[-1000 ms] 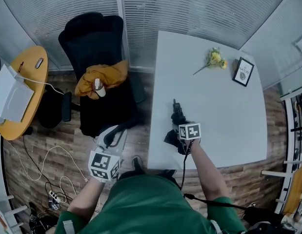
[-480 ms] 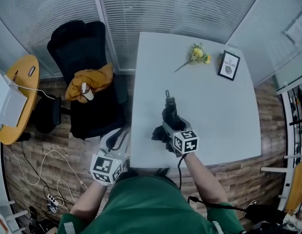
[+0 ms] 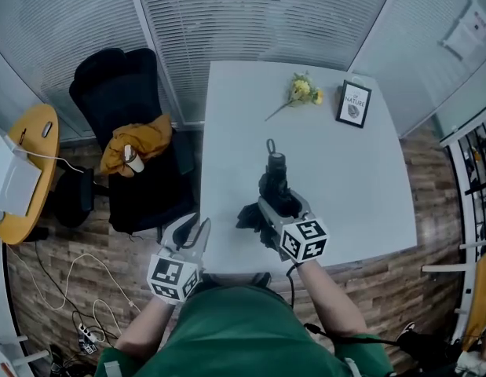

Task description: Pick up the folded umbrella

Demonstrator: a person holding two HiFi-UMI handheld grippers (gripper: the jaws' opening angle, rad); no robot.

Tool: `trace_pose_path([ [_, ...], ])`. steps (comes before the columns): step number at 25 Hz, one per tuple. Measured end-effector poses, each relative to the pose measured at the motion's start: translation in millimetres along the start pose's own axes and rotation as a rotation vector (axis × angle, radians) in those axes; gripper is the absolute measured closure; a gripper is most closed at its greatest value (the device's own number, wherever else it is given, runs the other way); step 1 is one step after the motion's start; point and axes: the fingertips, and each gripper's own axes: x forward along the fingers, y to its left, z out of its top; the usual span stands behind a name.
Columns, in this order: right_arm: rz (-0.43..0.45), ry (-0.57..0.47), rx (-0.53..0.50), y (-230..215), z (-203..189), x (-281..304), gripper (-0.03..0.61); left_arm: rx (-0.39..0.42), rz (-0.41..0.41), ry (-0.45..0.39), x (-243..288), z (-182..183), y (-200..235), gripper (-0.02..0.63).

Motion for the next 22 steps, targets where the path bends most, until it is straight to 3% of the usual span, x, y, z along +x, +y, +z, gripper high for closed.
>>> trace_pose_path([
  [10,-0.014,-0.165,-0.093,21.9,64.3,-38.8,0.304,0.002,-0.049,-0.035,2.9,13.9,-13.9,0.515],
  [22,0.002,-0.351,-0.074,46.6,119.8,-83.0,0.304,0.011,-0.12,-0.069,7.9,26.4,-31.7,0.515],
])
